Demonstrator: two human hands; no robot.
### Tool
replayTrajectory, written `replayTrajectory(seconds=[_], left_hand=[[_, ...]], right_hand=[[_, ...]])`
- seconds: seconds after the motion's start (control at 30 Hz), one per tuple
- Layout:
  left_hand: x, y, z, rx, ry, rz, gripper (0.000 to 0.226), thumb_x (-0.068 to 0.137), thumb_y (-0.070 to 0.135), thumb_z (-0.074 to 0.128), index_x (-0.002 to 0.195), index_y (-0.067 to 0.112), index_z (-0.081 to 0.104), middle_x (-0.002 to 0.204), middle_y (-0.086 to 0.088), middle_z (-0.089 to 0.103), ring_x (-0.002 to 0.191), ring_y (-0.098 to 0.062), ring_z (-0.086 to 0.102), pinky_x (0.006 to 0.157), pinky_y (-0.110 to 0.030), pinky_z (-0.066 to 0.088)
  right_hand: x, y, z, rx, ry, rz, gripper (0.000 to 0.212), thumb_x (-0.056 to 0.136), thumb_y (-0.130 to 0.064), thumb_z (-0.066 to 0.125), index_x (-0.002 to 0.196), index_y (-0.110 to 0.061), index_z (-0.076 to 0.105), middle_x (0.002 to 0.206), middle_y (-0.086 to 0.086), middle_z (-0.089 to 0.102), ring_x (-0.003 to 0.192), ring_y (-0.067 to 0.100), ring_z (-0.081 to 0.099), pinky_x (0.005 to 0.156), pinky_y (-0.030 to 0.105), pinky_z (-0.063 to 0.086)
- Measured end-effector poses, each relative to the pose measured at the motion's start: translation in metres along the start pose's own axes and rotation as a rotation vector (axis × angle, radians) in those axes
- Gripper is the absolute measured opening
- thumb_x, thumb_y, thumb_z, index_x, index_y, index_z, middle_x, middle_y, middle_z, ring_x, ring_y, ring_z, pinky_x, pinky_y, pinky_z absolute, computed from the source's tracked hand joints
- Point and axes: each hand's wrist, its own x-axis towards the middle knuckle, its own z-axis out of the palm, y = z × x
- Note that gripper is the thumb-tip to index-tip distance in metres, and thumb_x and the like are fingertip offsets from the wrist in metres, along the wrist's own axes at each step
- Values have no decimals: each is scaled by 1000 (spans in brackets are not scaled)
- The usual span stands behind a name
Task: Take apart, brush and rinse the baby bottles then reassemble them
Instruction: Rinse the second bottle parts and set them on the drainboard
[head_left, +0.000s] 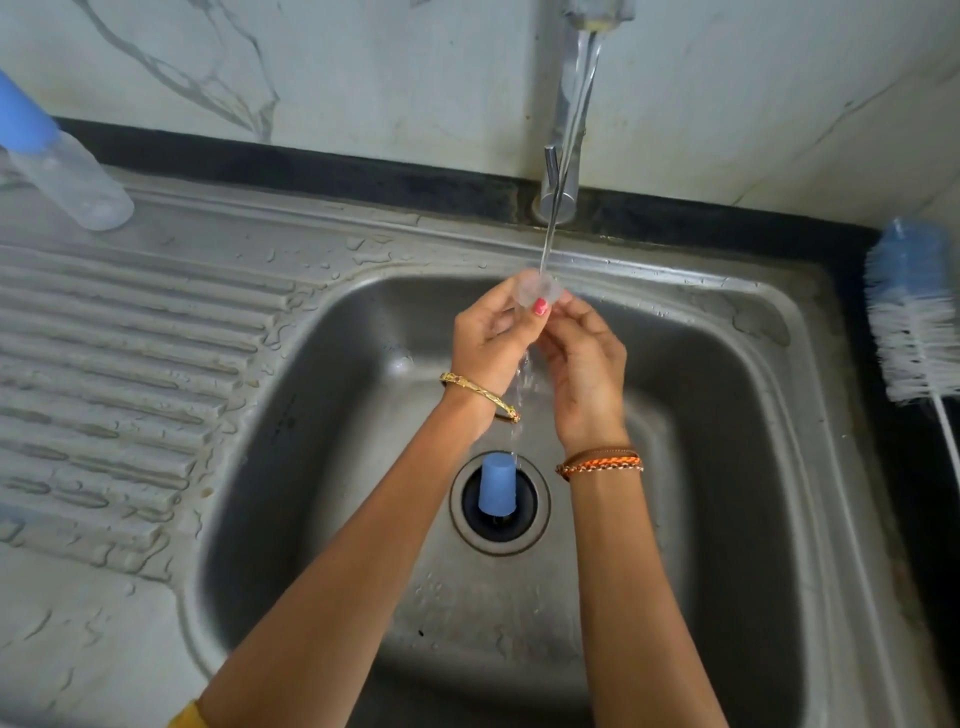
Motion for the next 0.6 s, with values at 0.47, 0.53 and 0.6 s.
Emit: replayTrajectory(seconds=[0.47, 0.53, 0.6], left_hand=[[17, 30, -3, -271, -16, -715, 35, 90, 40, 53, 80, 7, 58, 45, 3, 52, 36, -5, 46, 40, -12, 42], [19, 31, -3, -245, -54, -748, 38, 90, 44, 51, 80, 8, 57, 45, 3, 50, 36, -5, 44, 40, -11, 40], [21, 33, -2, -232, -64, -757, 36, 90, 44, 50, 85, 8, 56, 42, 4, 48, 32, -4, 43, 39, -11, 40]], right_hand=[[1, -2, 0, -265, -45, -315, 31, 88, 3, 55, 109, -20, 63, 90, 4, 62, 75, 5, 56, 72, 20, 50], [2, -1, -1, -298, -53, -308, 33, 87, -4, 58, 108, -29, 62, 105, 18, 61, 85, 13, 59, 79, 26, 53], [3, -1, -1, -364, -80, -291, 33, 86, -12, 58, 109, -36, 60, 117, 22, 57, 96, 21, 59, 88, 32, 52]])
